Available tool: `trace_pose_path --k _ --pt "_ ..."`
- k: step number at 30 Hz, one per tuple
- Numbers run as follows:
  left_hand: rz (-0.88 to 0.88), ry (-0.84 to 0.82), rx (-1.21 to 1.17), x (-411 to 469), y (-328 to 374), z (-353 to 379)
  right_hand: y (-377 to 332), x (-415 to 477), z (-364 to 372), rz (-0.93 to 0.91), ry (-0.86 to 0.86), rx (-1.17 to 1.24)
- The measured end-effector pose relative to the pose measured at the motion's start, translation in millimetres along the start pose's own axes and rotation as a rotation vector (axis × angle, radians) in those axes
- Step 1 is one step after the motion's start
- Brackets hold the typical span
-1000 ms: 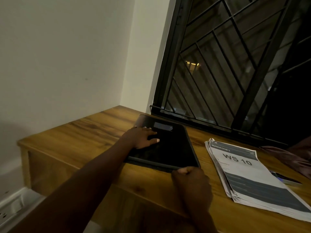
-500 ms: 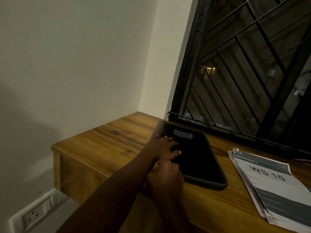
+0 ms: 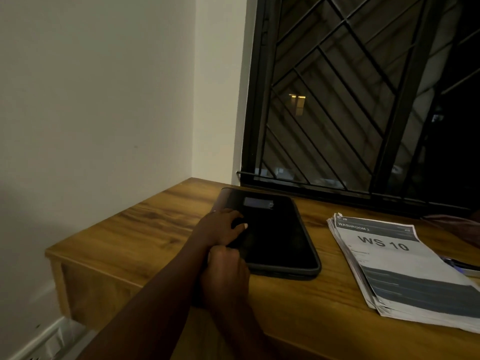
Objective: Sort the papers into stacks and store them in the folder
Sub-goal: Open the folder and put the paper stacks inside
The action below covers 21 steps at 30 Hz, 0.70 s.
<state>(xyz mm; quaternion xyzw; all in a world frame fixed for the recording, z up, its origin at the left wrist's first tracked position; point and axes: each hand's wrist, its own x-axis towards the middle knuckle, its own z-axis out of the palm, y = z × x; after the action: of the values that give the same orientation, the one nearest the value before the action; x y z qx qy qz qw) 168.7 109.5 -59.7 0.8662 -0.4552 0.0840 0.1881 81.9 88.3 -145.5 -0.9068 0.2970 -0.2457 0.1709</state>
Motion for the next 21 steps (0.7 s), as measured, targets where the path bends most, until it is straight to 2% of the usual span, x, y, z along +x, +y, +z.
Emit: trace_pose_path --k 3,6,8,14,18,21 --pt "-0.038 0.001 0.008 -0.3 1.9 -1.5 -11.5 -13.6 -40.6 -0.043 -0.027 0.079" --pt "-0.057 -0.023 0.009 2.1 4.9 -6.0 -13.4 -20.2 -96.7 -0.081 -0.154 0.227" --pt "-0.065 -0.045 0.022 7.6 5.0 -9.8 -4.6 -11.5 -127.6 -0.08 -0.177 0.309" --pt "-0.098 -0.026 0.075 22.3 8.5 -15.2 58.9 56.6 -159.6 0.025 -0.04 0.26" --pt "-0.14 0.075 -0.031 32.0 9.2 -17.8 107.0 96.4 -167.0 0.088 0.056 0.325" --pt "-0.174 0.091 -0.076 42.4 9.3 -11.5 125.1 114.4 -169.3 0.128 0.047 0.438"
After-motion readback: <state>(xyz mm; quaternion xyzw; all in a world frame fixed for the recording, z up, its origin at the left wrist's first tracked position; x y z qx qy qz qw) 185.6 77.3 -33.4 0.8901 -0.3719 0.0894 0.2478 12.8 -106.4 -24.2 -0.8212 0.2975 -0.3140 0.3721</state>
